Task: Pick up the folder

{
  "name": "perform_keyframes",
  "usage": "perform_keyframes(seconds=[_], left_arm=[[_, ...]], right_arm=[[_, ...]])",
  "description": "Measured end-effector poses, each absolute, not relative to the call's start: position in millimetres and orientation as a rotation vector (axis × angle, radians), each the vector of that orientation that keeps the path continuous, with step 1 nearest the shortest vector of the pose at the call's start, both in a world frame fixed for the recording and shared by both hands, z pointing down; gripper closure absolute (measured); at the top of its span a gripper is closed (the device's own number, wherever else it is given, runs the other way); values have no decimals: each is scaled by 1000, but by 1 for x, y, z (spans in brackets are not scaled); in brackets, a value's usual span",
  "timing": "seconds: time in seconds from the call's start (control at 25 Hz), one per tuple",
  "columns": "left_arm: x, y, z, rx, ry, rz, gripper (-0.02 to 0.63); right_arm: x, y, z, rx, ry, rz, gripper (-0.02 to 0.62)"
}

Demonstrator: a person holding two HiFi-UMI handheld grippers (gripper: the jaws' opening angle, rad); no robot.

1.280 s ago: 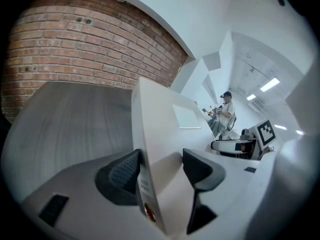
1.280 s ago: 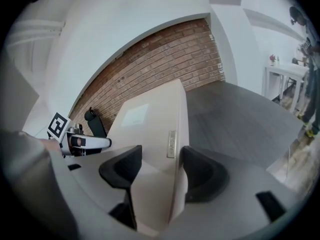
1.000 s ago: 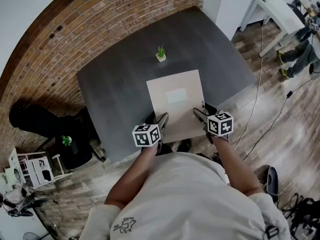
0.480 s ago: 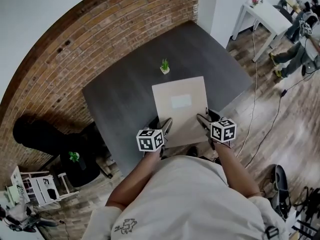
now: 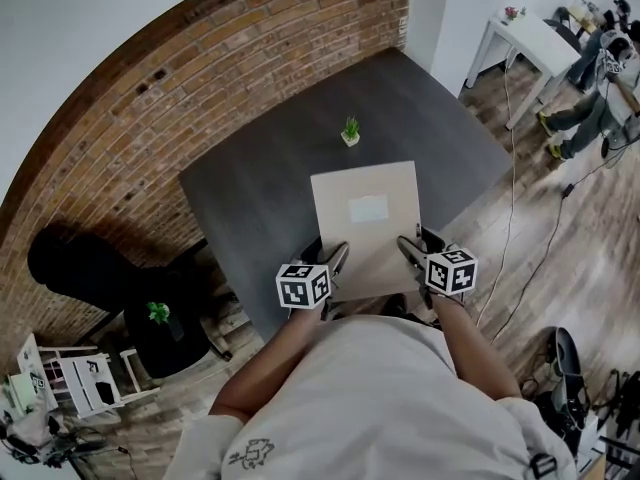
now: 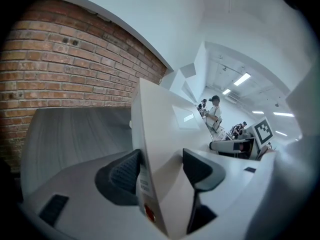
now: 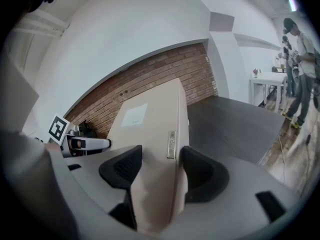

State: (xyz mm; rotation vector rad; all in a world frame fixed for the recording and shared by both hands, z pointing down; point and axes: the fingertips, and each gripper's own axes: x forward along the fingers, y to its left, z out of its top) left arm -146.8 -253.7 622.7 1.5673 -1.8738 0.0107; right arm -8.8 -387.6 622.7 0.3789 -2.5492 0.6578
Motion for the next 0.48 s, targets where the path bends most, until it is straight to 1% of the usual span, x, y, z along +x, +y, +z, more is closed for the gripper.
perform_keyframes(seconds=[0.24,0.48], left_arm=[[-156,-219,620,1590,-1870,36,325],[-149,-205,623,1610,-1831,32,325]], right_arm=[[-15,-349,623,421,-2554,657,333],[-4,-331,623,460,-2539,665,333]])
